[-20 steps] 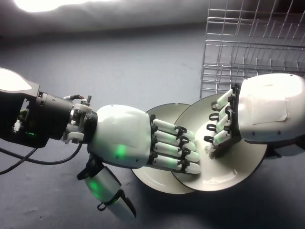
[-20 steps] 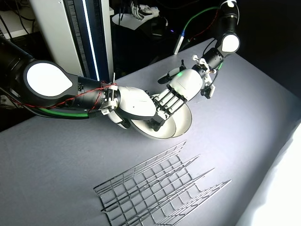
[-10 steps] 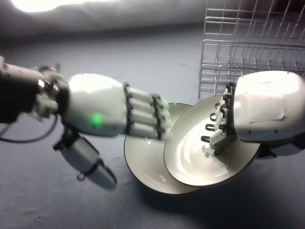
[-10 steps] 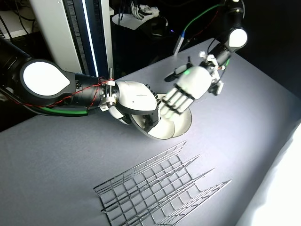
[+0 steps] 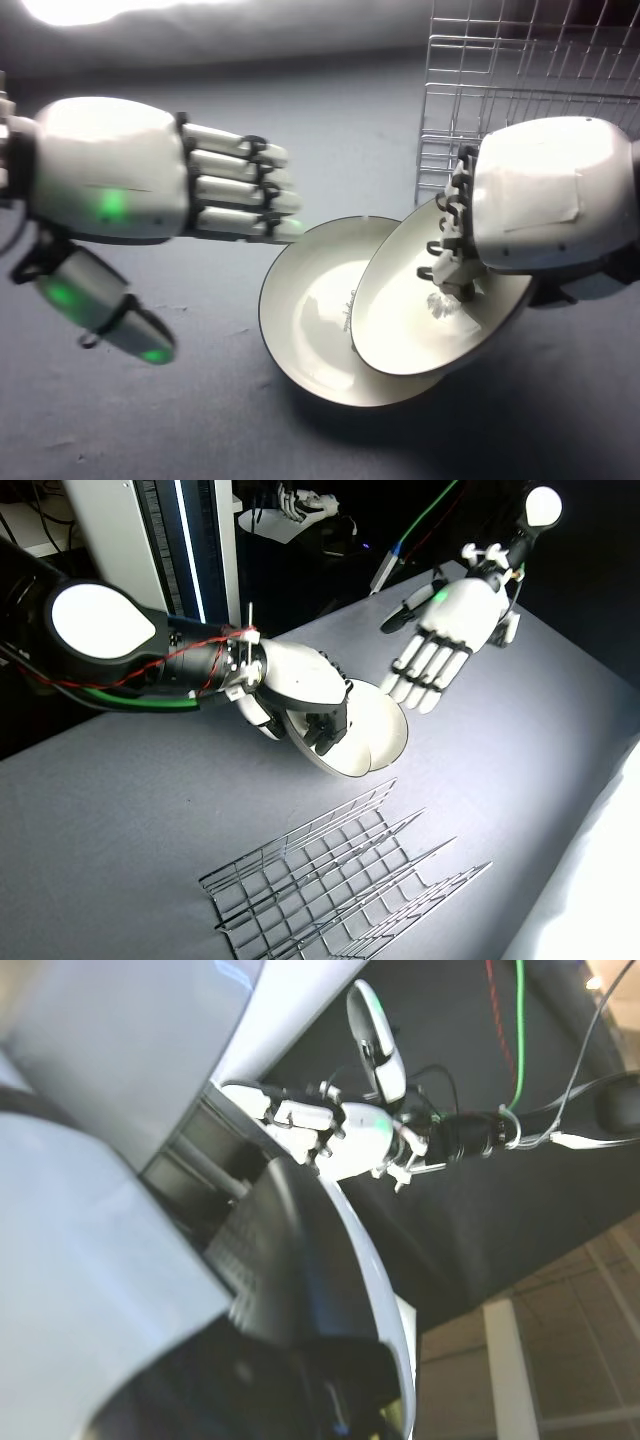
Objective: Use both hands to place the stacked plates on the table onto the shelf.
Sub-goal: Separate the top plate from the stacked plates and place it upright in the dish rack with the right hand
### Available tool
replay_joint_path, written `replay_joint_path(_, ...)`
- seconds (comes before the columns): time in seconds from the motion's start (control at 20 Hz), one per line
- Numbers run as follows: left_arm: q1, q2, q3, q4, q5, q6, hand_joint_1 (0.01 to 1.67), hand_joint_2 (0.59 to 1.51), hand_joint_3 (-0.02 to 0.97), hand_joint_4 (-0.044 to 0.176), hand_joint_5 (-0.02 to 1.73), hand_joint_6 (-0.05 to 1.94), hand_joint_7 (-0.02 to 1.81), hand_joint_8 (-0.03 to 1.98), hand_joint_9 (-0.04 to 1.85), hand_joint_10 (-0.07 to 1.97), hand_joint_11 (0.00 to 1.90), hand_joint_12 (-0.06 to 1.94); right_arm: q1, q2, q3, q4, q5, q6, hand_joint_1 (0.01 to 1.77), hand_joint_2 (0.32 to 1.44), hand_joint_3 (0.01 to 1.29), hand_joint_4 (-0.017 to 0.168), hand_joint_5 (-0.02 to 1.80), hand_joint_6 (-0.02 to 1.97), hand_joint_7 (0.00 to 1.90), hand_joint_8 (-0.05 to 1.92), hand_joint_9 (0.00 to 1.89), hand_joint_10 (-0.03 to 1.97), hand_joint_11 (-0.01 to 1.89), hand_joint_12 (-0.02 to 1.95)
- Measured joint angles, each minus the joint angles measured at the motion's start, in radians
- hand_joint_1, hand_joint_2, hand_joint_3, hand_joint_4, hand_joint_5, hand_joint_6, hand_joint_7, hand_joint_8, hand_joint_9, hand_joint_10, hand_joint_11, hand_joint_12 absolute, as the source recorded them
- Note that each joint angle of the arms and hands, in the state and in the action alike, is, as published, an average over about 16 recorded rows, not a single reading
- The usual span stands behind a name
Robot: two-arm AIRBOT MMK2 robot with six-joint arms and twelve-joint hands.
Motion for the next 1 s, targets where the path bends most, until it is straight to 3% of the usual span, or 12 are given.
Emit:
replay_joint_path(0.25,-0.021,0.067,-0.027,0.008,0.013,-0.001,0.01,1.048,0.02,0.002,0.02,0.02,0.02,0.01,0.02,0.0,0.01,0.0,0.05,0.003,-0.016,0.069,-0.011,0.001,1.31,0.93,0.01,-0.005,0.94,0.69,1.08,0.59,1.06,0.95,0.93,0.89)
replay_joint_path(0.45,-0.031,0.093,-0.029,0.004,0.028,-0.005,0.01,1.048,0.021,0.002,0.02,0.01,0.02,0.01,0.02,0.0,0.01,0.0,0.083,0.005,-0.024,0.149,-0.014,0.003,1.34,0.94,0.01,-0.003,0.97,0.77,1.11,0.65,1.05,0.94,0.92,0.89)
replay_joint_path(1.0,-0.036,0.081,0.018,-0.029,0.074,-0.007,0.01,1.049,0.02,0.002,0.02,0.01,0.02,0.01,0.02,0.0,0.01,0.0,0.124,0.007,-0.028,0.341,-0.017,0.008,1.37,0.98,0.01,-0.003,0.99,0.84,1.14,0.7,1.03,0.94,0.9,0.92)
